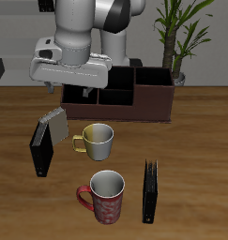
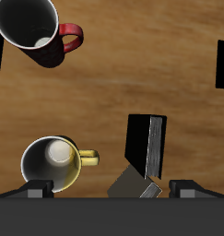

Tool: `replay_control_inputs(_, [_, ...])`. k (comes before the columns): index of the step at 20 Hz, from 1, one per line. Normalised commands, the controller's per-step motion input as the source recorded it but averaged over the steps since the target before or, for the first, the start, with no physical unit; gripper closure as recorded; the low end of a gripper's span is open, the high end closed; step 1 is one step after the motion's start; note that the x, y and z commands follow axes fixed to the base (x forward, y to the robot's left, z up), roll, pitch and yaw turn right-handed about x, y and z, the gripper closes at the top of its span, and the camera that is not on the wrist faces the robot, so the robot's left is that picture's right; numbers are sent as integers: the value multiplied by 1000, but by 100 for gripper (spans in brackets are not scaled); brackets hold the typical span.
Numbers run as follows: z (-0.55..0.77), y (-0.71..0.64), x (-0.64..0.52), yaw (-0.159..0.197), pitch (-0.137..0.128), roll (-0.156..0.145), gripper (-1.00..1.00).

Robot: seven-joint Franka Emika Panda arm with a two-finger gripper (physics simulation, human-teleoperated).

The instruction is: Place the left black book into the back desk caddy's left compartment and place the yellow book into the back desk caddy's right compartment and place the right black book into the back desk caddy's right compartment

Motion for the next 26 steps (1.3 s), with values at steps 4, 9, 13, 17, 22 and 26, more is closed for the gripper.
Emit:
replay_control_inputs(4, [173, 82, 275, -29, -24, -85, -100])
replay_control_inputs(9, [192, 586, 331, -13, -12, -84, -100])
replay_control_inputs(13, [175, 728, 378, 49, -28, 28, -100])
replay_control_inputs(17, [-2, 620, 421, -14, 28, 12, -100])
replay_control_inputs(22, [-23, 446, 374, -4, 11, 17, -100])
replay_control_inputs(26, [-153, 428, 532, 6, 29, -2, -100])
